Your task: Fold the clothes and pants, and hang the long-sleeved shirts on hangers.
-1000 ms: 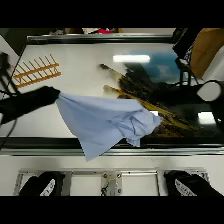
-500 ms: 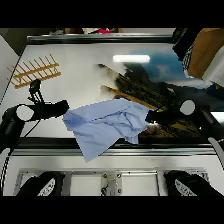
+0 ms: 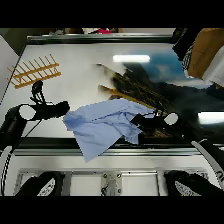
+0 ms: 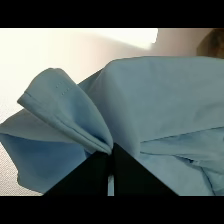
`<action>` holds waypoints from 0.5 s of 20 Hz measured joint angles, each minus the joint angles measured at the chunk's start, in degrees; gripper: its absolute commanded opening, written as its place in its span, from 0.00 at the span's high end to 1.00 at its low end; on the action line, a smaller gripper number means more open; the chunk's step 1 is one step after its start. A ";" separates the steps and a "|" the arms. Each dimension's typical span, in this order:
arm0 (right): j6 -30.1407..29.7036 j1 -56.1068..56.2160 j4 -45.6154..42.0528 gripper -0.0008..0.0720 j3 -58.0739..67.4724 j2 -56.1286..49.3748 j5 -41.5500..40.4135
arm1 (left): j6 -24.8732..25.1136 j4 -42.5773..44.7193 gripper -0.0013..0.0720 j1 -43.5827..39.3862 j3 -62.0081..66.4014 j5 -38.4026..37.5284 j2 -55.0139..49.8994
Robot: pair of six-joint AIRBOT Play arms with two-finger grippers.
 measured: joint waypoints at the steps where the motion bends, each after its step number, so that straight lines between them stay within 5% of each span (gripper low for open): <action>1: -0.37 0.57 0.87 0.60 -0.11 -0.44 -1.38 | 0.04 0.02 0.97 0.00 0.00 0.04 0.00; 2: -0.92 0.87 1.46 0.90 -0.13 -0.66 -2.36 | 0.07 0.02 0.98 0.00 0.00 0.13 0.00; 3: -1.90 1.01 1.95 0.96 -0.07 -0.68 -3.02 | 0.35 0.02 0.97 0.04 0.00 0.15 0.02; 7: -10.93 -2.67 2.58 0.96 4.50 3.74 0.52 | 1.84 0.15 0.97 2.40 3.26 0.48 2.91; 10: -15.89 -10.29 0.31 0.96 15.56 10.91 10.43 | 2.34 -0.17 0.97 6.34 11.41 0.50 8.74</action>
